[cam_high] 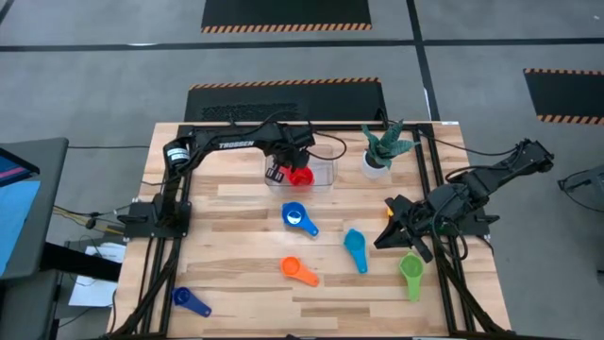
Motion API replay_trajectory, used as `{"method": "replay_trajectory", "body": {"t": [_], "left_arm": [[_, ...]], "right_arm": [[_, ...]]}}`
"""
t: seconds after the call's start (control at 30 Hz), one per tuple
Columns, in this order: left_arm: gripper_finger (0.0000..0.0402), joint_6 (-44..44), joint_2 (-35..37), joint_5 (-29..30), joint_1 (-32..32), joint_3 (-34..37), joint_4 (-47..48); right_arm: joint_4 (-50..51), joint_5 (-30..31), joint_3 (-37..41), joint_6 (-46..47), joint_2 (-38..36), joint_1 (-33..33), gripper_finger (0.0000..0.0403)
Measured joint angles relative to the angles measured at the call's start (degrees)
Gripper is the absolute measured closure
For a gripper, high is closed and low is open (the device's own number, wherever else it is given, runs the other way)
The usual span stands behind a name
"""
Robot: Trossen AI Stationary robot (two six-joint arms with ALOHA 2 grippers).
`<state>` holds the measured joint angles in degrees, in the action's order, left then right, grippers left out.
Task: Nest measuring cups in basket
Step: Put the red measuring cup into the transparent bin
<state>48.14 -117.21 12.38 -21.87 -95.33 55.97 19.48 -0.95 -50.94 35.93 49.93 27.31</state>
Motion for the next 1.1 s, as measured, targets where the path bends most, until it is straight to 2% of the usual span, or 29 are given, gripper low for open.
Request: {"method": "replay_trajectory", "body": {"t": [0.33, 0.47, 0.6, 0.8, 1.0, 1.1], "left_arm": [[0.0401, -0.32, -0.11, -2.7, 1.01, 0.81, 3.45], [0.0401, -0.66, -0.1, -2.86, 1.71, -1.09, 5.26], [0.0401, -0.66, -0.09, 1.29, 1.94, -2.22, 2.87], [0.0401, -0.27, -0.07, -2.23, 0.75, -1.71, 2.22], [0.0401, -0.77, -0.07, -0.87, 0.59, 0.9, -0.36], [0.0401, -0.85, -0.15, 1.76, 0.9, 1.38, -2.08]], "right_arm": [[0.1, -0.05, 0.0, 0.01, 0.0, 0.0, 0.0337], [0.16, -0.11, 0.0, -0.42, 0.0, 0.0, 0.0337], [0.2, -0.11, 0.0, -0.42, 0.0, 0.0, 0.0337], [0.22, -0.11, 0.0, -0.42, 0.0, 0.2, 0.0337], [0.23, -0.11, 0.0, -0.4, 0.0, 1.36, 0.0337], [0.23, -0.05, 0.0, -0.4, 0.0, 2.04, 0.0337]]}}
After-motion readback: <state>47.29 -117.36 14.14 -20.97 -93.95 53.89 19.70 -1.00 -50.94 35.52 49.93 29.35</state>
